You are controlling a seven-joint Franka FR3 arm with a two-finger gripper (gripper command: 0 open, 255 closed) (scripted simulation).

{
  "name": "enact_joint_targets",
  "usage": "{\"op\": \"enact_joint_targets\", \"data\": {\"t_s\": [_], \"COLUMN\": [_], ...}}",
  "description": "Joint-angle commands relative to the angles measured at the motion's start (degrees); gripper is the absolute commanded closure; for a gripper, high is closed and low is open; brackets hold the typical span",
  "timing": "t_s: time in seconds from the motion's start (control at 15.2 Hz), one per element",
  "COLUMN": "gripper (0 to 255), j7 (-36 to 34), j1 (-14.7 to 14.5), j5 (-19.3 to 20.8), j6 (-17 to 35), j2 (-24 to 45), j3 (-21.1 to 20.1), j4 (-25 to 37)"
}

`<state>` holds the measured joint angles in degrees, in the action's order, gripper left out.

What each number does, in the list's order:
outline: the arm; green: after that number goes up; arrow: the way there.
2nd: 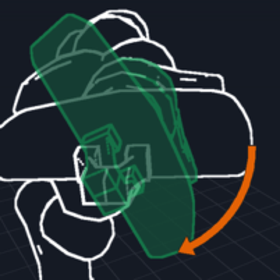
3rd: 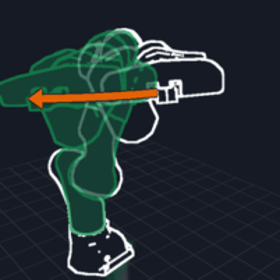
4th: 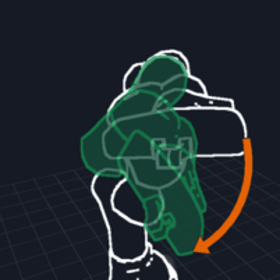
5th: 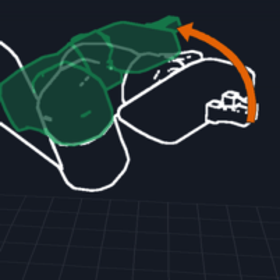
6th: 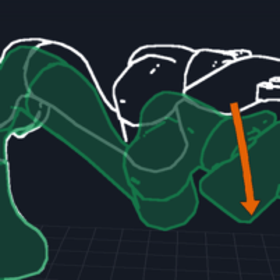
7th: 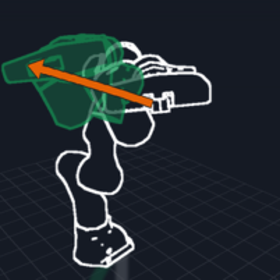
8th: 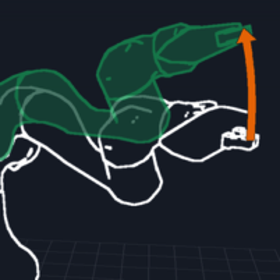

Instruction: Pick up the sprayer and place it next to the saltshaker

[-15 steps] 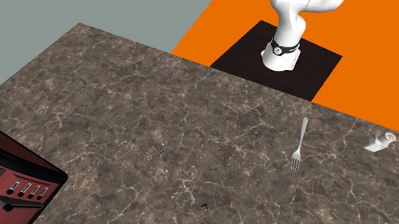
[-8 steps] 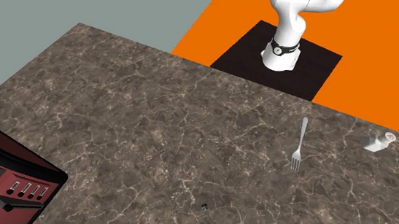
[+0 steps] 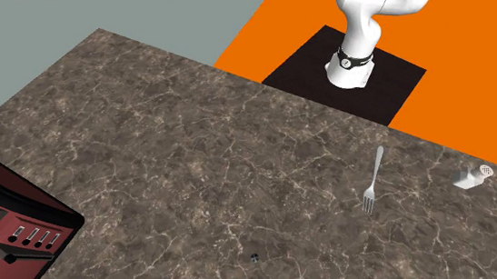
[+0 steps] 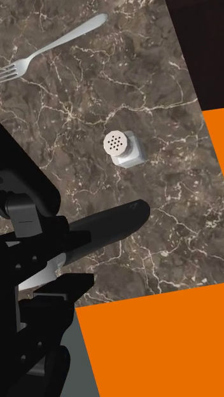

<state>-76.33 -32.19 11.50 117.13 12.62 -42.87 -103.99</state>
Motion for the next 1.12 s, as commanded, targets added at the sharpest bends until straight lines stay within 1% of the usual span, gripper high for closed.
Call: {"op": "enact_joint_targets", "data": {"t_s": [0.0, 0.13, 0.66, 0.73, 1.06], "gripper": [255, 255, 255, 0, 0], "j7": [-0.46, -0.85, -0.87, -0.87, -0.87], "j1": [-0.17, -0.31, -0.32, -0.32, -0.32], "j5": [0.66, 1.22, 1.23, 1.23, 1.23], "j6": [1.57, 2.91, 2.95, 2.95, 2.96], "j2": [0.7, 1.27, 1.29, 1.29, 1.29], "j3": [0.2, 0.38, 0.39, 0.39, 0.39], "j4": [-1.04, -1.99, -2.02, -2.01, -2.02]}}
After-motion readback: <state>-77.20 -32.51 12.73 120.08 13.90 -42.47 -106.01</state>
